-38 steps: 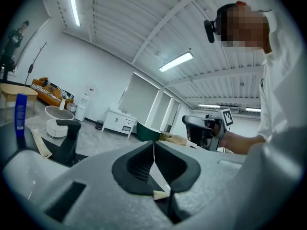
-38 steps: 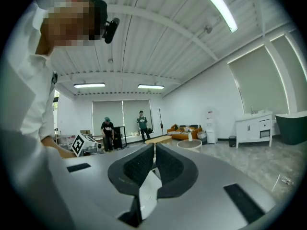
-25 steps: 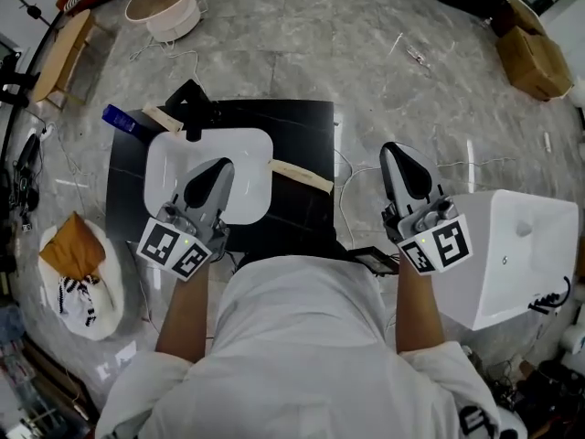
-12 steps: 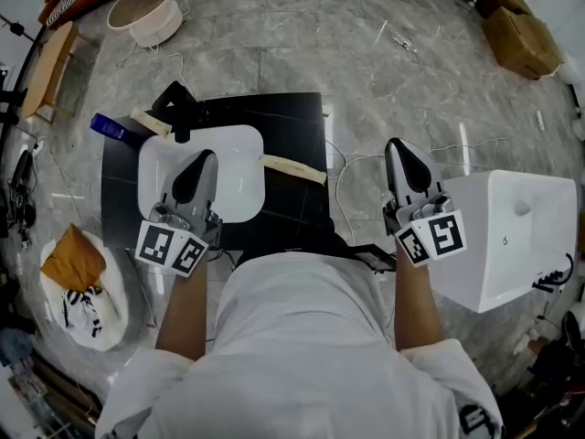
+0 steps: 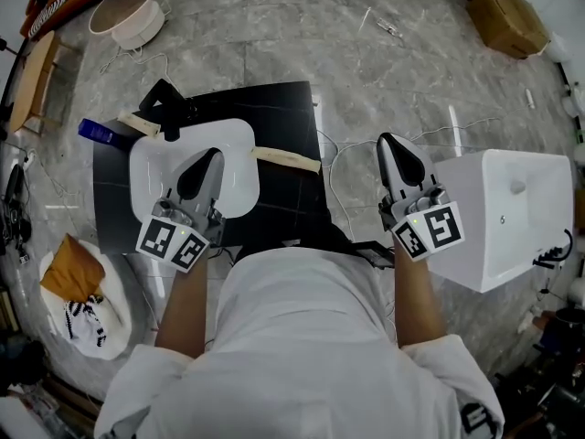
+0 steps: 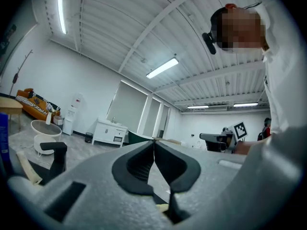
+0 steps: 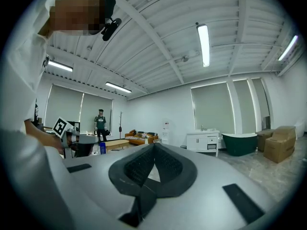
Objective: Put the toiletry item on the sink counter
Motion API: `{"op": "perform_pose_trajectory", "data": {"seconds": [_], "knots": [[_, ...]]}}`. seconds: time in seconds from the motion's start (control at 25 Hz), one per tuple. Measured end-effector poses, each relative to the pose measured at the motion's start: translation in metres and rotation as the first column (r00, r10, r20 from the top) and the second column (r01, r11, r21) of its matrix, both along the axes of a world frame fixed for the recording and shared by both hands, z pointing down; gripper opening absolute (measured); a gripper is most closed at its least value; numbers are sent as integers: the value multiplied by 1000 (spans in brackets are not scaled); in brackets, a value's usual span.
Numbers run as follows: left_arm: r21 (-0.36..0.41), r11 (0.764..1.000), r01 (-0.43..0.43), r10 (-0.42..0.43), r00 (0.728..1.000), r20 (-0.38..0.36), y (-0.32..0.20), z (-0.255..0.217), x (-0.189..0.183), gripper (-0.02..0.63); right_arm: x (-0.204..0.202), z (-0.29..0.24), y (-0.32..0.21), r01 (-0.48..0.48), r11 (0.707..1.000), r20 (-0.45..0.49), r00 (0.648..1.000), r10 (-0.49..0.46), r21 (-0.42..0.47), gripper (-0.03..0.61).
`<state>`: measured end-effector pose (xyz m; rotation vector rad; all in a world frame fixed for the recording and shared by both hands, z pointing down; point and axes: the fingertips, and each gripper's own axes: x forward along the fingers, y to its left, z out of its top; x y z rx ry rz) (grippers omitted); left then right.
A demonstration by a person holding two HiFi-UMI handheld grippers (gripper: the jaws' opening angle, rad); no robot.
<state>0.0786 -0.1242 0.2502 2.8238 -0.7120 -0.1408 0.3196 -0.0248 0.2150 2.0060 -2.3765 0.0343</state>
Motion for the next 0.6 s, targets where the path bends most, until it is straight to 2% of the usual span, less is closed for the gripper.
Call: {"op": "perform_pose_trajectory", "data": {"seconds": [0.32,0.6], "knots": [[-49,993,-104,104,995,-9,9,17,14,20,-7,10,13,-51,998,4,999,51,-35,15],[-95,983,-156,156,988,-7,11,37,17,20,-13,24,17,-80,995,26,996,82,-66,15]]}}
